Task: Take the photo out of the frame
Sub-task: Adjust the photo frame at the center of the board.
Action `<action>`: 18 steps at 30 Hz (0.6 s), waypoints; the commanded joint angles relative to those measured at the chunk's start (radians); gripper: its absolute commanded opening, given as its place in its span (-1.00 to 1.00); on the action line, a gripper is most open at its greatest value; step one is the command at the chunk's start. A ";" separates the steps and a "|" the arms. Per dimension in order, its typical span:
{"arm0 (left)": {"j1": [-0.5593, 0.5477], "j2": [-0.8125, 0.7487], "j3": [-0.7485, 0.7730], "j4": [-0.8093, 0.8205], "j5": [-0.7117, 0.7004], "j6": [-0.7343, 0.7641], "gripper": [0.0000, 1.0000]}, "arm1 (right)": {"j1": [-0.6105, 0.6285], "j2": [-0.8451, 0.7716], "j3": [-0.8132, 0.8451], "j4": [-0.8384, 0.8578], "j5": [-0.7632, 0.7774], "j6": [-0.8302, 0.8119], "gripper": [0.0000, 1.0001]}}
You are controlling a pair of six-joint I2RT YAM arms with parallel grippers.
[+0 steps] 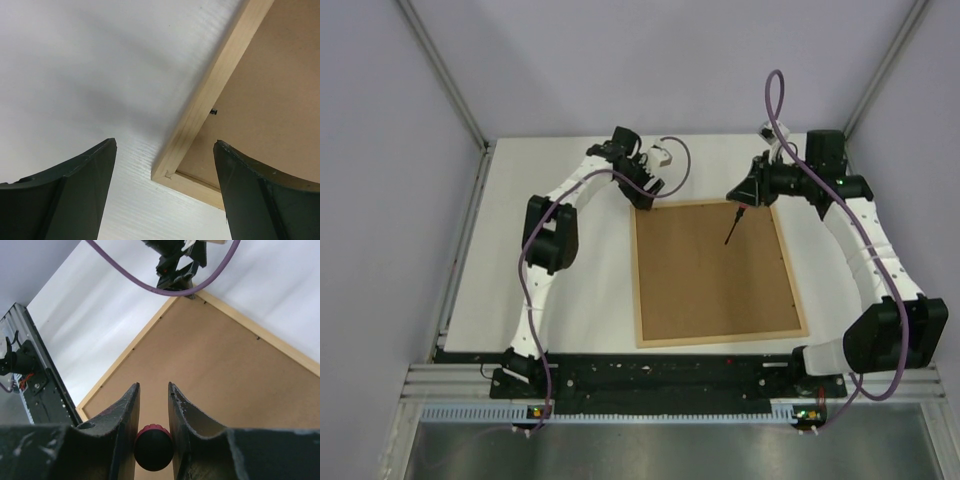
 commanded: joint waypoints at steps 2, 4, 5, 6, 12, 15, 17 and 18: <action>-0.007 0.006 0.005 0.008 -0.051 0.066 0.68 | -0.005 -0.040 -0.021 -0.006 -0.042 -0.026 -1.00; -0.019 0.011 0.004 -0.005 -0.081 0.093 0.67 | -0.005 -0.040 -0.023 -0.006 -0.046 -0.026 -1.00; -0.024 0.014 0.002 -0.015 -0.094 0.107 0.66 | -0.005 -0.041 -0.024 -0.006 -0.048 -0.024 -1.00; -0.033 0.017 -0.001 -0.025 -0.104 0.116 0.65 | -0.005 -0.040 -0.023 -0.006 -0.049 -0.023 -1.00; -0.052 0.029 -0.006 -0.055 -0.132 0.136 0.51 | -0.006 -0.053 -0.017 -0.006 -0.055 -0.023 -1.00; -0.062 0.048 0.003 -0.066 -0.170 0.149 0.39 | -0.011 -0.061 -0.018 -0.008 -0.061 -0.018 -1.00; -0.064 0.069 0.034 -0.089 -0.184 0.153 0.31 | -0.012 -0.066 -0.018 -0.008 -0.069 -0.016 -1.00; -0.064 0.081 0.052 -0.103 -0.186 0.153 0.28 | -0.014 -0.064 -0.018 -0.008 -0.071 -0.016 -1.00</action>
